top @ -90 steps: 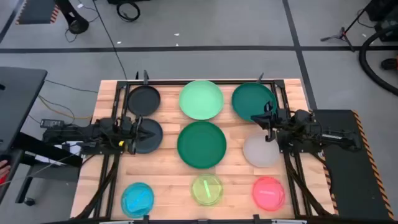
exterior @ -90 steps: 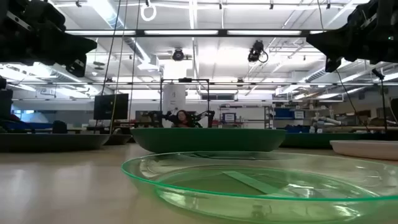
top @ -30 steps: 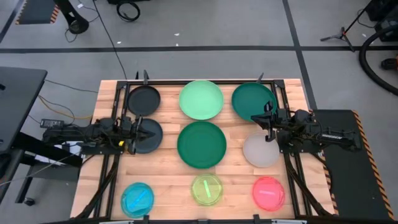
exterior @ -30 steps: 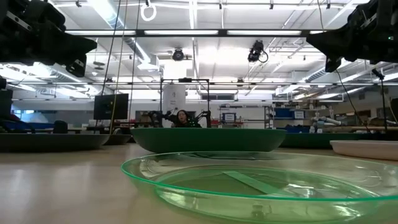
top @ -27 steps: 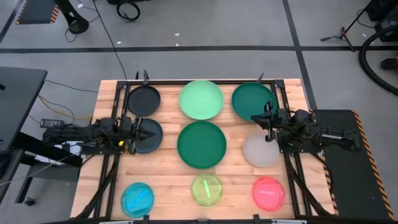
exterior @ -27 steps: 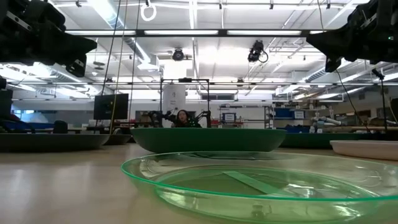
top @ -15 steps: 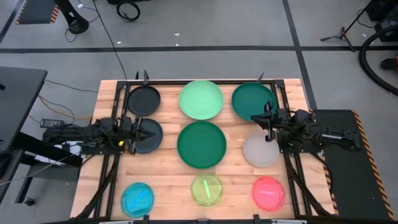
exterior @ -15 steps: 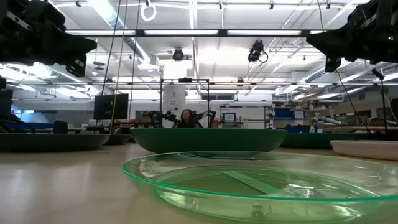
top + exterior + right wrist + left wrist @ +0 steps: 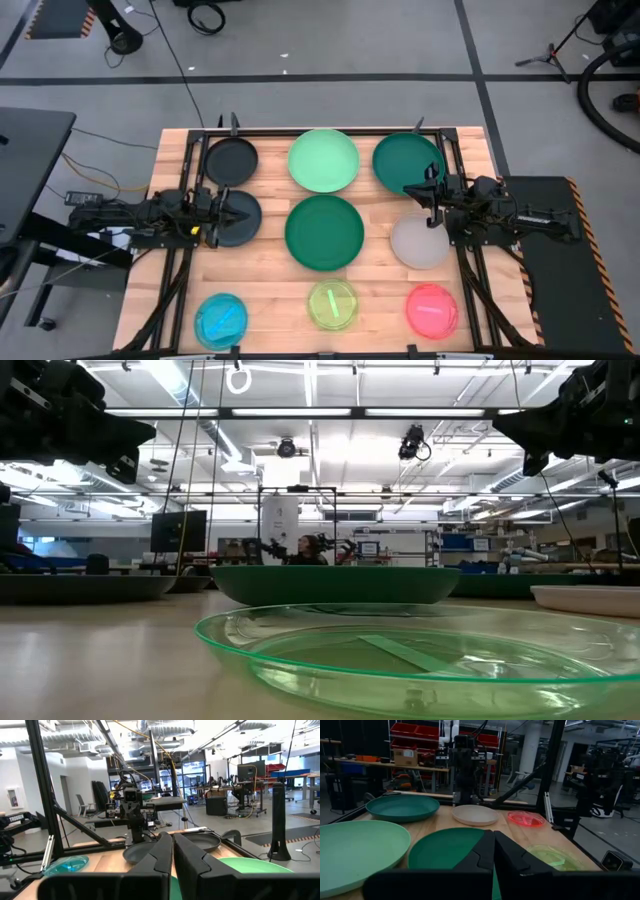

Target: Stack plastic plates

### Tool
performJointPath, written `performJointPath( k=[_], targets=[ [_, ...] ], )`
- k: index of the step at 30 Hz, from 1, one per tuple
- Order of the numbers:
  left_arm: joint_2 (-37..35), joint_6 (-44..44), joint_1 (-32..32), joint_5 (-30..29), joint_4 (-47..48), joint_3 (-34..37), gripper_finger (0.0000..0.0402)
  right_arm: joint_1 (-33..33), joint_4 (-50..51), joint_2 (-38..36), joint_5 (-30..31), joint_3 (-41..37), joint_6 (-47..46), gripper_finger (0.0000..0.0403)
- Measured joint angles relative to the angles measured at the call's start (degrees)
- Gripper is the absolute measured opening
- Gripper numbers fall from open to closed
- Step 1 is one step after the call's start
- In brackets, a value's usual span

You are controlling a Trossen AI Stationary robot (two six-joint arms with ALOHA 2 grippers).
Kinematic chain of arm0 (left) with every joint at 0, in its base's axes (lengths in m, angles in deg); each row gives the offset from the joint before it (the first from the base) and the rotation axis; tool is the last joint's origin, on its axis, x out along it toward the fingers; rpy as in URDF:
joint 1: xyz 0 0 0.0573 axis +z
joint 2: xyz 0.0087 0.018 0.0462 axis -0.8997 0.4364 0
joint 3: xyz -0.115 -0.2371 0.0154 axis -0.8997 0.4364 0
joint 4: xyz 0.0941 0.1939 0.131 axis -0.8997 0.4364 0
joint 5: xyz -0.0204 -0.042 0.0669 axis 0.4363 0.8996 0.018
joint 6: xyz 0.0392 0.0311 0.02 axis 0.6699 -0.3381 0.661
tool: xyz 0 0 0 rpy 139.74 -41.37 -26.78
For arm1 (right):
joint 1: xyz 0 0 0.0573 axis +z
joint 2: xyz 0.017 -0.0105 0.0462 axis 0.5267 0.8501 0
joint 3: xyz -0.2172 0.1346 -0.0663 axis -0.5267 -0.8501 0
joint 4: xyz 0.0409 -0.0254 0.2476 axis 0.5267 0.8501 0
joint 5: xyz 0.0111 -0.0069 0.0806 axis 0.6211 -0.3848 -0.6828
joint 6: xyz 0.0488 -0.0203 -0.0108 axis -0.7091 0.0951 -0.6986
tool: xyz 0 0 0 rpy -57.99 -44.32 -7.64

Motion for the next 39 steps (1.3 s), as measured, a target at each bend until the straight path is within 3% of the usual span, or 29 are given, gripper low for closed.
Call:
performJointPath(
  k=[20,26,34,39],
  targets=[
    [0.0,-1.3,0.0,0.0,-0.9,0.0,0.0011,0.0,0.0,0.0,0.0,0.0,0.0,0.0026],
    [0.0,-9.5,0.0,0.0,-8.2,0.0,0.0011,0.0,0.0,0.0,0.0,0.0,0.0,0.0026],
    [0.9,-13.6,-2.9,0.0,-16.4,0.0,0.0011,-0.1,-0.9,0.0,1.3,0.0,3.5,0.0026],
    [6.7,-10.0,-8.9,-1.3,-28.3,0.0,0.0012,-0.1,-9.3,0.0,3.1,0.0,5.0,0.0026]
  ],
)
